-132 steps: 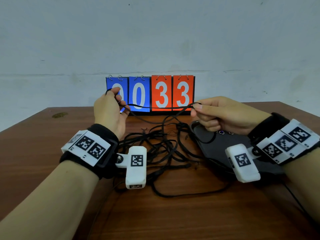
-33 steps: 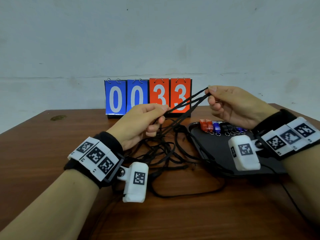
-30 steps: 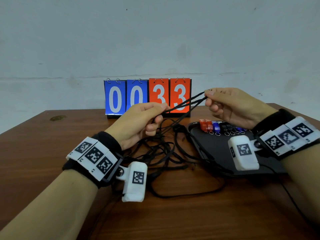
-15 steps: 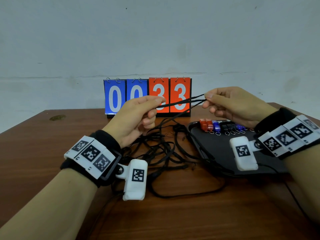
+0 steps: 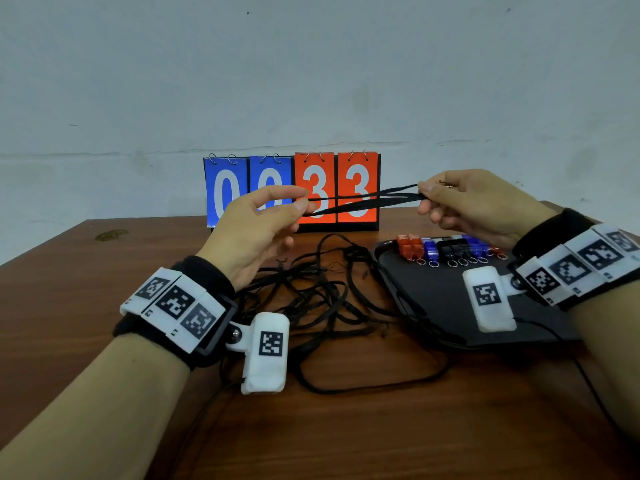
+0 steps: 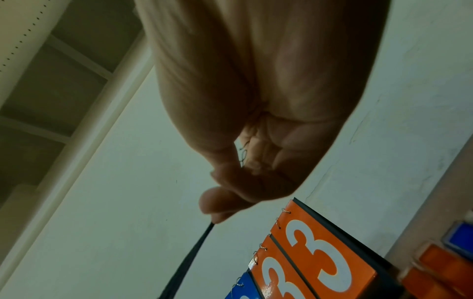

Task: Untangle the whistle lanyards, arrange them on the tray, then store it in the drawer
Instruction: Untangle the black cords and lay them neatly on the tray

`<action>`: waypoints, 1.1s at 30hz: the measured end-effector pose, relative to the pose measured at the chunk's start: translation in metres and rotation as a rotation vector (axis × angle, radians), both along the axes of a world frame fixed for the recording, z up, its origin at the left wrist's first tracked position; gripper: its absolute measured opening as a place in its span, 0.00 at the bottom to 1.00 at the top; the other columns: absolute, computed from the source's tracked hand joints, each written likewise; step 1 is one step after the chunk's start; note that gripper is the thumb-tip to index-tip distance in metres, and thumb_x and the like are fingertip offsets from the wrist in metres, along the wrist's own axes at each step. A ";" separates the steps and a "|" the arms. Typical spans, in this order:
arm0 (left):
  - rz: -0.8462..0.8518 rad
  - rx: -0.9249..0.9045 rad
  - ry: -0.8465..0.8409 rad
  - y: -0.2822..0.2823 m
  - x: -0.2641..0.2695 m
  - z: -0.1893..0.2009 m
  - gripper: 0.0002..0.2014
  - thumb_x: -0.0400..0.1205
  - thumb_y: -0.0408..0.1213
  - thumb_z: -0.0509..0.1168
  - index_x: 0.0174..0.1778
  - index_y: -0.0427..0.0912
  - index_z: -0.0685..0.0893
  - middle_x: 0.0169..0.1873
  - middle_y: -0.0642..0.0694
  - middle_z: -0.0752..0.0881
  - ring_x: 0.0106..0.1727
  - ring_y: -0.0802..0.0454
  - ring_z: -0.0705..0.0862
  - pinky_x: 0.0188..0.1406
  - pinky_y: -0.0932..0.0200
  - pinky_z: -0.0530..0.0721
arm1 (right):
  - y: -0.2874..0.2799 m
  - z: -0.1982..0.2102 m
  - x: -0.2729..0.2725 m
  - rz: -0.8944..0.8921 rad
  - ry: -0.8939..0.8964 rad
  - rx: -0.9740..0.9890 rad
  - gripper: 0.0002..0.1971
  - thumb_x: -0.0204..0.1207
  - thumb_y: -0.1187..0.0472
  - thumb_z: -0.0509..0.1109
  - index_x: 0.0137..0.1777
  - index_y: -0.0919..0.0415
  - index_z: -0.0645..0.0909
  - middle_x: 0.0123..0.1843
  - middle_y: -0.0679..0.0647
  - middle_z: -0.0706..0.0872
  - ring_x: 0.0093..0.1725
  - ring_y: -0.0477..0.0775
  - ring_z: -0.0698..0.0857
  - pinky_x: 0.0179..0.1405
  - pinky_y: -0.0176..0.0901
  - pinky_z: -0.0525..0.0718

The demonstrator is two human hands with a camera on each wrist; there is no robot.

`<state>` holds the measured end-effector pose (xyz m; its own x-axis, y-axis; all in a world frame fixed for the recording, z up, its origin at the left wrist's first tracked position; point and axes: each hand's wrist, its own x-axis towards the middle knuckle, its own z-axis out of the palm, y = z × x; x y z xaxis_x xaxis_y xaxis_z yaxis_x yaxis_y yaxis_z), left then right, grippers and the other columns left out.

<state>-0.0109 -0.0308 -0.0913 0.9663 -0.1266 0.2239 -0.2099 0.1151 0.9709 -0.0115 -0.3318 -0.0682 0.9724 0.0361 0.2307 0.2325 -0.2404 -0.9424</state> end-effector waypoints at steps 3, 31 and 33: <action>0.032 0.026 0.004 0.001 0.000 0.000 0.10 0.83 0.35 0.74 0.60 0.47 0.90 0.49 0.48 0.96 0.39 0.57 0.90 0.35 0.64 0.86 | -0.004 -0.001 0.001 -0.003 0.004 -0.011 0.11 0.84 0.57 0.68 0.54 0.67 0.83 0.38 0.55 0.90 0.32 0.44 0.84 0.30 0.30 0.82; -0.647 0.706 0.205 -0.020 -0.027 0.006 0.27 0.85 0.44 0.66 0.82 0.48 0.75 0.47 0.45 0.93 0.32 0.61 0.88 0.36 0.68 0.85 | -0.076 -0.018 0.015 -0.188 0.462 -0.077 0.07 0.83 0.61 0.70 0.48 0.66 0.82 0.31 0.53 0.81 0.22 0.42 0.77 0.20 0.26 0.78; -0.694 0.769 0.186 -0.021 -0.030 0.005 0.25 0.87 0.42 0.65 0.82 0.48 0.74 0.46 0.48 0.94 0.32 0.61 0.89 0.36 0.69 0.85 | -0.082 -0.018 0.016 -0.227 0.478 -0.096 0.07 0.84 0.61 0.69 0.48 0.66 0.82 0.31 0.54 0.81 0.20 0.41 0.78 0.19 0.26 0.78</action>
